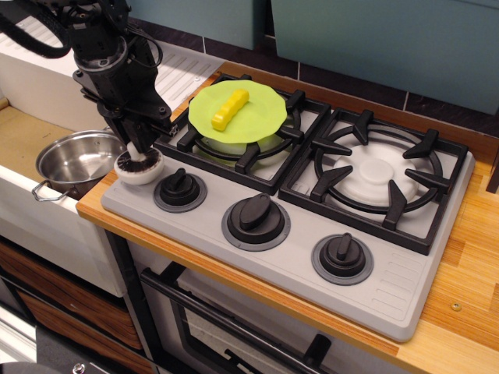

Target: Put fry on plate and mushroom in pot or pan in sink

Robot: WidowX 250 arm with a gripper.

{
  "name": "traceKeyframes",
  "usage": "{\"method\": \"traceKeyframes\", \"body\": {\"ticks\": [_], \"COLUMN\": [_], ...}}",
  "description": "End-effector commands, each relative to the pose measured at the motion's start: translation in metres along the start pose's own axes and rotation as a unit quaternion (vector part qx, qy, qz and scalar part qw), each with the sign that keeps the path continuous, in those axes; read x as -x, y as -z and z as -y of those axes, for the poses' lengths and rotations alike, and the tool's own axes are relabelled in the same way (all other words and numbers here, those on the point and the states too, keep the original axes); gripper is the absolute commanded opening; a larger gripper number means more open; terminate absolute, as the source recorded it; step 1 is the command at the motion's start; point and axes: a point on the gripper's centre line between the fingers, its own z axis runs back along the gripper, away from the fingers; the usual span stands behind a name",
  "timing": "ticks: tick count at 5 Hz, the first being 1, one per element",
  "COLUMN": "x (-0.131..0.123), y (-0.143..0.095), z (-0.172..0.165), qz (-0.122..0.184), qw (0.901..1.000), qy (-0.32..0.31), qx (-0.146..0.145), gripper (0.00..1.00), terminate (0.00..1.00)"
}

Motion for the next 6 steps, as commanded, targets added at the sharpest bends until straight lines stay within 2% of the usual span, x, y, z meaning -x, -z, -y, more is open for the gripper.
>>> {"method": "traceKeyframes", "body": {"ticks": [1,2,3,4,6], "x": [-0.022,-0.029,-0.031,-0.026,-0.015], "y": [-0.051,-0.061,-0.054,-0.034,-0.007], "z": [-0.037,-0.054,-0.072,-0.083,-0.092], "qz": [0.004,0.0,0.008,0.034,0.062], "qw": [0.9993,0.9988,0.9985,0.997,0.9946], "qy": [0.031,0.046,0.052,0.05,0.051], "qx": [-0.021,-0.018,0.012,0.049,0.066], "gripper": [0.0,0.0,0.0,0.0,0.0], "terminate": [0.0,0.0,0.0,0.0,0.0]}}
